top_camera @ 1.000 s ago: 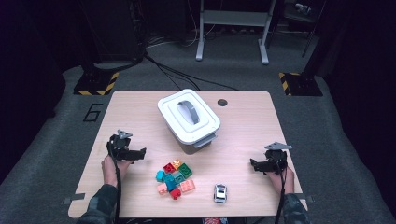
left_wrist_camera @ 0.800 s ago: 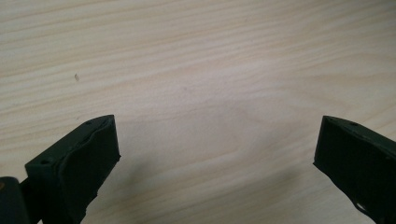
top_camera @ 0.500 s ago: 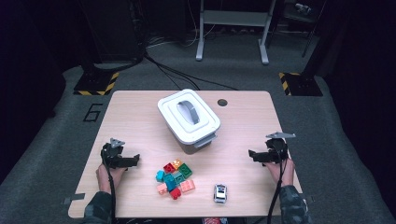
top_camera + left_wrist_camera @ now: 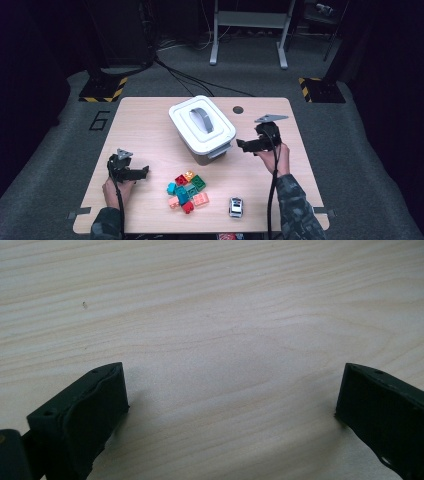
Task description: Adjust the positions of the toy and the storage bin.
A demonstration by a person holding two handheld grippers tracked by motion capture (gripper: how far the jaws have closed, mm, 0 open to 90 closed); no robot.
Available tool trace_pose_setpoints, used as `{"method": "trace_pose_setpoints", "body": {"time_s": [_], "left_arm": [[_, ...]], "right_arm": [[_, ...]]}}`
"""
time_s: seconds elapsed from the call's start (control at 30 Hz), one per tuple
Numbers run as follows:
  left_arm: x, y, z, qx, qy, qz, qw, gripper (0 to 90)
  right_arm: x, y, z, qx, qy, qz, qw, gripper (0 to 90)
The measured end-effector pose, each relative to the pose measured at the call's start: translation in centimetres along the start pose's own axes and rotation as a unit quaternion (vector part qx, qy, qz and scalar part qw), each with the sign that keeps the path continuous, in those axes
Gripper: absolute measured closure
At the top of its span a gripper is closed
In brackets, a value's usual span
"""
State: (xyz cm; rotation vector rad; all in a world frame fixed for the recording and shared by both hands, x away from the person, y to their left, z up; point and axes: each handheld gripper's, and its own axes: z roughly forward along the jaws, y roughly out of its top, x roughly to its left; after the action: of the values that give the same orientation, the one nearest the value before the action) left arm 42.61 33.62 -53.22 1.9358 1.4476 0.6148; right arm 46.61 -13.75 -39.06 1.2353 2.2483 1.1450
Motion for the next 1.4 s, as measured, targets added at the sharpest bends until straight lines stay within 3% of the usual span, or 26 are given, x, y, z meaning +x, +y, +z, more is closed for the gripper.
{"method": "trace_pose_setpoints", "body": {"time_s": [0.03, 0.1, 0.2, 0.33, 0.37, 0.6, 0.77, 0.87, 1.07, 1.4], "left_arm": [[0.1, 0.0, 0.0, -0.001, -0.001, 0.002, 1.0, 0.1], [0.0, 0.1, 0.1, 0.0, -0.005, 0.008, 1.0, 0.2], [-0.1, 0.1, 0.1, -0.002, -0.008, 0.011, 0.9999, 0.4], [-0.1, 0.1, 0.1, -0.002, -0.008, 0.011, 0.9999, 0.4], [-0.1, 0.1, 0.1, -0.002, -0.008, 0.011, 0.9999, 0.5], [-0.1, 0.1, 0.1, -0.003, -0.008, 0.012, 0.9999, 0.9], [-0.1, 0.1, 0.1, -0.003, -0.008, 0.012, 0.9999, 0.9], [-0.1, 0.1, 0.1, -0.003, -0.008, 0.012, 0.9999, 0.9], [-0.1, 0.1, 0.1, -0.003, -0.008, 0.012, 0.9999, 0.9], [-0.1, 0.1, 0.1, -0.004, -0.008, 0.013, 0.9999, 0.9]], "right_arm": [[1.2, 1.2, 0.9, 0.0, 0.004, -0.013, 0.9999, 0.0], [1.6, 1.5, 1.2, 0.0, 0.006, -0.023, 0.9997, 1.2], [3.6, 3.1, 2.6, -0.016, 0.013, -0.057, 0.9981, 11.7], [4.8, 4.1, 3.9, -0.012, 0.019, -0.064, 0.9977, 19.5], [5.5, 4.7, 4.8, -0.011, 0.028, -0.06, 0.9978, 26.8], [7.1, 6.6, 7.4, 0.002, 0.021, -0.076, 0.9969, 45.8], [7.2, 7.1, 8.4, 0.022, 0.006, -0.088, 0.9958, 58.8], [7.2, 7.1, 8.5, 0.031, 0.01, -0.096, 0.9948, 60.4], [6.6, 7.0, 8.2, 0.036, 0.02, -0.09, 0.9951, 62.4], [5.0, 6.0, 6.2, 0.053, 0.042, -0.075, 0.9949, 65.6]]}}
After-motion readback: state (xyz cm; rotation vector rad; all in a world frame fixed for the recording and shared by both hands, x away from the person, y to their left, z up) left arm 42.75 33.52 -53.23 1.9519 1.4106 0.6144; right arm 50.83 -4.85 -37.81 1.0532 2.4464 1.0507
